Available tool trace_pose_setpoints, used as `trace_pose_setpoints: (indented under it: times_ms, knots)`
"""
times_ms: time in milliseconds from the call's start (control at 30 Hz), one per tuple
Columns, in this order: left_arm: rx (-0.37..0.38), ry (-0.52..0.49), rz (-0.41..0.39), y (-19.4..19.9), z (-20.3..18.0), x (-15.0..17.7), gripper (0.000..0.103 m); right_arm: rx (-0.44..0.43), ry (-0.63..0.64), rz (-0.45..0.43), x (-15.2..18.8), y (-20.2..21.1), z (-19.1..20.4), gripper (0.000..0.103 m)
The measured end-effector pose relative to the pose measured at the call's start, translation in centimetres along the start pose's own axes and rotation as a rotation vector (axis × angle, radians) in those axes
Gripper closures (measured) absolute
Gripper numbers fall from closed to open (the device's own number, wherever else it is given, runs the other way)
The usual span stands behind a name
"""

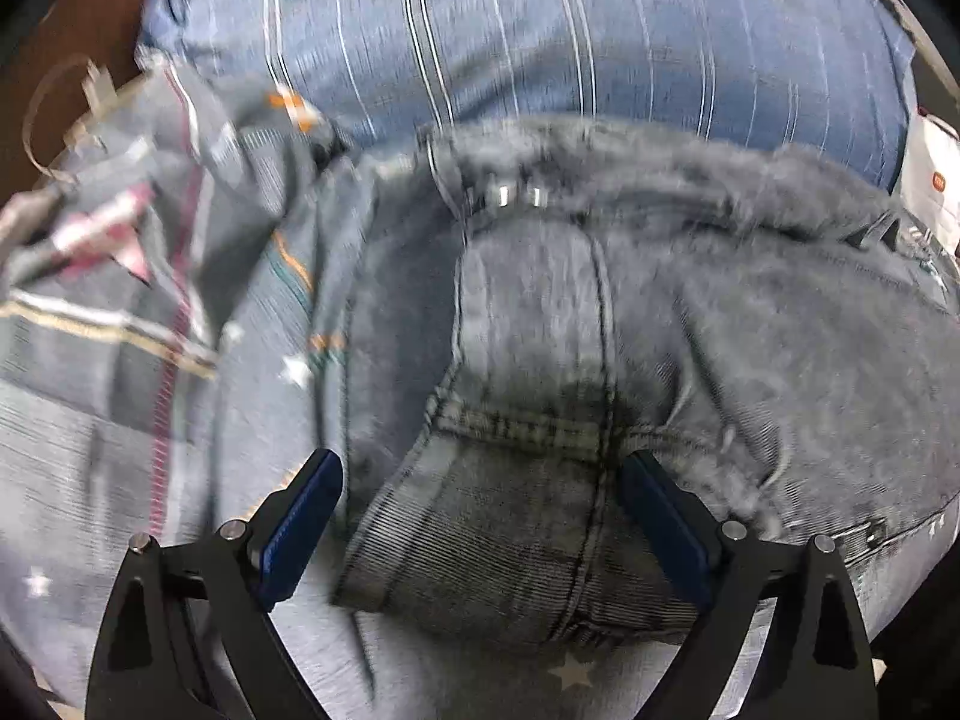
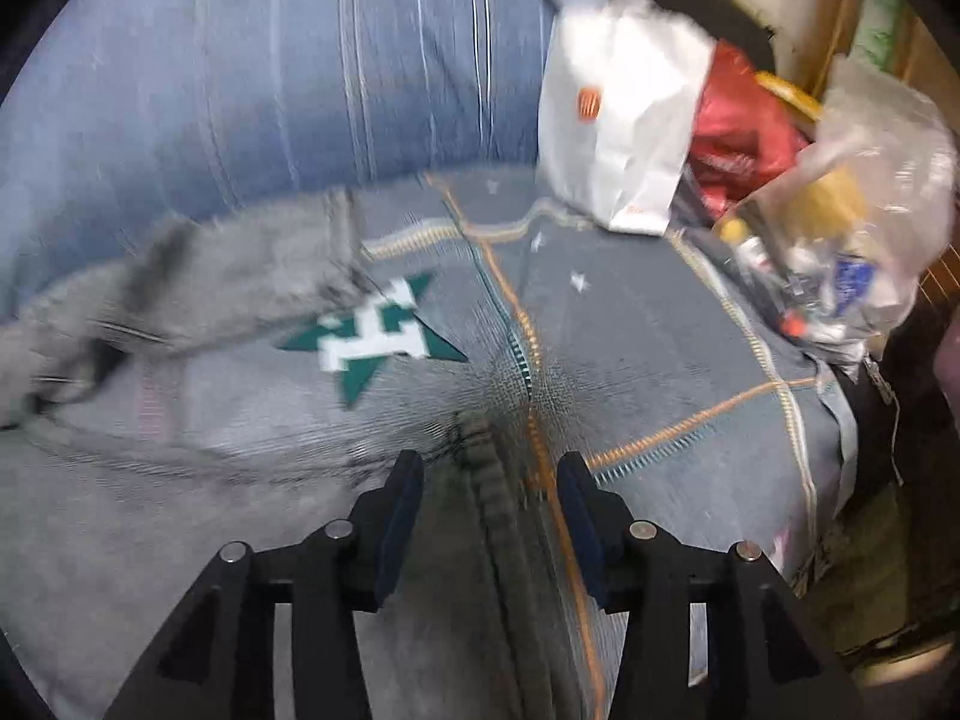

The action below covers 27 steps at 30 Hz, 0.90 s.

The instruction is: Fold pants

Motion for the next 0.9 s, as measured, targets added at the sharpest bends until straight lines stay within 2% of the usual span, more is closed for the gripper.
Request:
trace_pose_setpoints:
  times_ms: [67, 133, 200, 267, 300, 333, 367, 400, 467, 533, 633, 767, 867, 900]
  knots:
    - [0.018, 0.001, -0.043, 1.7, -0.6, -0.5, 0.008, -0.071, 0.014, -0.003, 1.2, 2.5, 1.5, 0.036]
    - [0.018, -0.002, -0.064, 3.2, -1.4, -0.6, 0.008, -0.15, 0.025, 0.026, 2.9, 3.4, 3.1, 0.036]
    - [0.029, -0.002, -0.058, 3.4, -2.0, -0.3, 0.008, -0.205, 0.045, 0.095, 5.1, 2.8, 4.5, 0.036]
    - [0.023, -0.002, -0.02, 2.4, -2.5, 0.5, 0.008, -0.176, 0.072, 0.195, 7.4, 0.0, 4.5, 0.033]
    - [-0.003, -0.003, 0.025, 1.3, -2.7, 1.3, 0.008, -0.14, 0.081, 0.31, 9.4, -2.7, 4.2, 0.032]
    - [-0.03, -0.012, 0.107, -0.7, -2.8, 2.7, 0.008, -0.128, 0.065, 0.371, 10.5, -4.0, 3.8, 0.03]
    - [-0.045, -0.008, 0.122, -1.6, -2.7, 3.0, 0.004, -0.122, 0.039, 0.317, 9.8, -3.4, 3.2, 0.026]
    - [-0.04, 0.019, 0.09, -1.3, -2.3, 3.0, 0.002, -0.115, 0.037, 0.303, 9.4, -2.7, 3.1, 0.026]
    - [-0.022, 0.046, 0.096, -0.6, -1.8, 3.0, 0.003, -0.137, 0.024, 0.23, 8.2, -0.8, 3.0, 0.026]
    - [-0.018, 0.04, 0.062, 0.5, -1.8, 2.5, 0.003, -0.113, 0.018, 0.163, 7.0, 1.1, 2.8, 0.026]
    - [-0.01, 0.045, 0.023, 1.9, -1.8, 1.7, 0.003, -0.18, -0.021, 0.077, 5.7, 3.5, 3.9, 0.026]
    - [-0.009, 0.022, -0.01, 3.2, -2.2, 1.5, 0.003, -0.253, 0.02, 0.062, 5.9, 4.5, 7.5, 0.023]
    - [-0.014, 0.013, -0.007, 3.4, -2.6, 1.6, 0.003, -0.247, 0.071, 0.117, 7.1, 2.5, 9.4, 0.022]
    - [-0.014, 0.013, -0.002, 3.3, -2.6, 1.7, 0.003, -0.24, 0.072, 0.17, 7.8, 1.1, 9.7, 0.02]
Point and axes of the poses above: each gripper's, at about its wrist camera, not at the fingertips, and y roughly against the way its jaws point, z to its left, x to its underside, the point moved 8 cm from there along -y, roughly the way its jaws point, and after that the axes turned 2 degrees about y, right-handed, at the moved point
